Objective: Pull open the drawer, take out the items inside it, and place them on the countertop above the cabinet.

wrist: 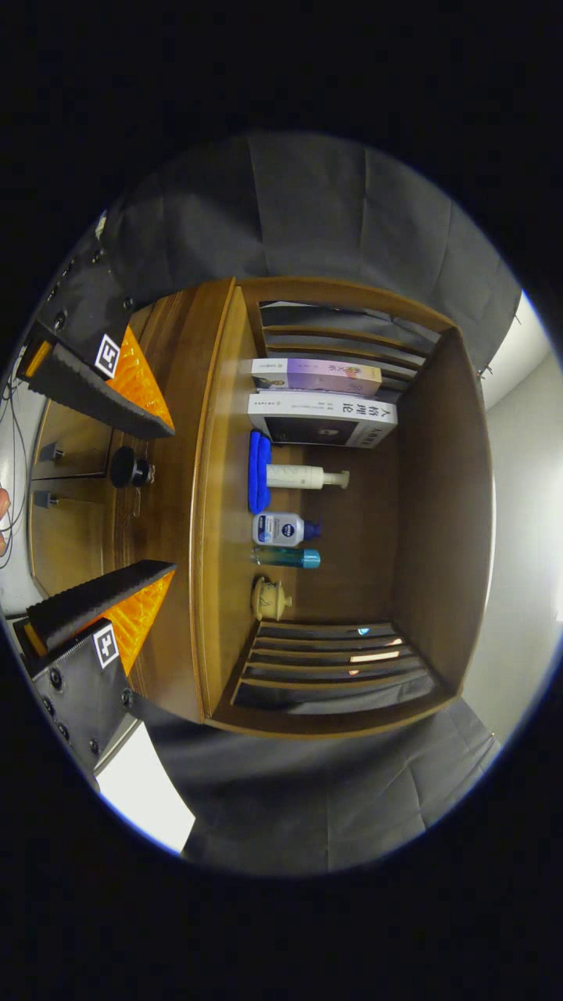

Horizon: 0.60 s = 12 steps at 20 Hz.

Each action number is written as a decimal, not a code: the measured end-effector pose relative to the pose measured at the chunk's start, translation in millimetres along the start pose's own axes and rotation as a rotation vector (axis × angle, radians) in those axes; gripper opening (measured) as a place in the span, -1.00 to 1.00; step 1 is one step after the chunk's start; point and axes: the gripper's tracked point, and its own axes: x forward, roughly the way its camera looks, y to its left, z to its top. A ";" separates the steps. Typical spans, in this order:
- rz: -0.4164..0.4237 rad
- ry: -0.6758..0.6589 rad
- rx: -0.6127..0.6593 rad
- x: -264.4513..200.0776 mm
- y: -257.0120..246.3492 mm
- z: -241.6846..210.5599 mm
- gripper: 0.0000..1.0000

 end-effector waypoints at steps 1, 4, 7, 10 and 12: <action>0.008 0.006 0.007 6.5 4.7 -6.2 0.95; 0.018 0.048 0.017 30.3 12.0 -27.9 0.96; 0.006 0.079 0.023 47.5 12.8 -47.0 0.96; -0.001 0.085 0.031 56.9 13.4 -58.5 0.96; -0.013 0.097 0.032 62.6 11.9 -66.4 0.96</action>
